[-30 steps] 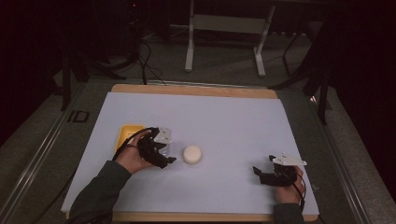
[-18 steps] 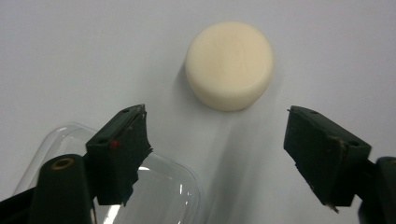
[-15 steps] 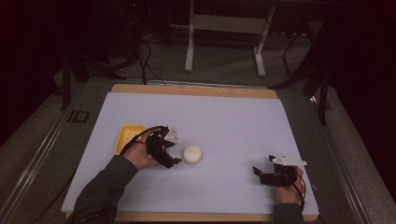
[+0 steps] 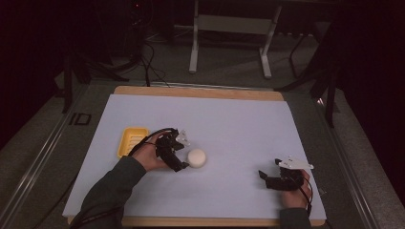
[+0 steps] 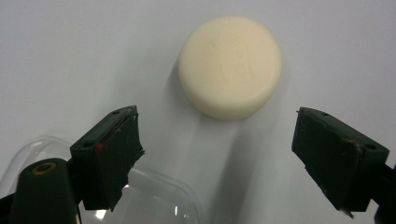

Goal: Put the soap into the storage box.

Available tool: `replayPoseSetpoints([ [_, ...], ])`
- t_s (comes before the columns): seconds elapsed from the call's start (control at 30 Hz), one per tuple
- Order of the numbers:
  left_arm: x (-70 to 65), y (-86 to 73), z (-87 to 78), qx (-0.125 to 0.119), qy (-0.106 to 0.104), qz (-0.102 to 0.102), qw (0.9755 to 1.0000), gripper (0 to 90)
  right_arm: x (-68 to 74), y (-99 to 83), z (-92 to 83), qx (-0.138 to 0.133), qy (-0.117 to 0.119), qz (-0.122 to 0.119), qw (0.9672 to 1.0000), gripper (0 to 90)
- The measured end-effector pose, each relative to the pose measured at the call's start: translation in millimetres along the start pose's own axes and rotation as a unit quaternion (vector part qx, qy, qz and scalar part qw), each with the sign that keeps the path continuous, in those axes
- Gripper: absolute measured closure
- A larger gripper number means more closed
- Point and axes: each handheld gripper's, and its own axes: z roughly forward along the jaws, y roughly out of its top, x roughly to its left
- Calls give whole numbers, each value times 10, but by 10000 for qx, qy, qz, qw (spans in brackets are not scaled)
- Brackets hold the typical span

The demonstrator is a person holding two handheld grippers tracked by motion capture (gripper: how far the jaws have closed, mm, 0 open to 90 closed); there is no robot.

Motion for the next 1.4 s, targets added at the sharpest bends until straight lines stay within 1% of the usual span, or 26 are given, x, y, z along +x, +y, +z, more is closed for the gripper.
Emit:
replayPoseSetpoints([
  [0.07, 5, 11, 21, 38, -31, 25, 10000, 157, 0, 0, 0, 0, 3, 0, 10000, 154],
  [0.1, 3, 15, 35, 18, -52, -3, 10000, 156, 0, 0, 0, 2, 2, -2, 10000, 154],
  [0.23, 6, 41, 82, 61, -126, 6, 9999, 151, 0, 0, 1, 3, 3, -11, 10000, 154],
  [0.33, 7, 58, 115, 95, -126, 23, 9999, 148, 0, 0, 1, 6, 2, -3, 10000, 154],
  [0.73, 15, 117, 272, 131, -198, -90, 9997, 91, 1, 1, 3, 14, 9, -9, 10000, 154],
  [0.83, 15, 139, 311, 139, -218, -74, 9996, 85, 0, 1, 3, 11, 9, -9, 10000, 154],
  [0.87, 11, 144, 324, 138, -242, -97, 9996, 85, 0, 1, 3, 10, 9, -5, 10000, 154],
  [1.03, -2, 174, 398, 181, -302, -46, 9994, 89, 0, 1, 3, 13, 10, -8, 10000, 154],
  [1.17, -6, 191, 449, 219, -327, -55, 9992, 92, 0, 1, 3, 12, 13, -4, 10000, 154],
  [1.23, -1, 198, 469, 215, -335, -65, 9992, 115, 0, 1, 3, 13, 12, -5, 10000, 154],
  [1.4, -2, 219, 517, 247, -327, -72, 9991, 136, -1, 1, 4, 15, 12, -3, 10000, 154],
])
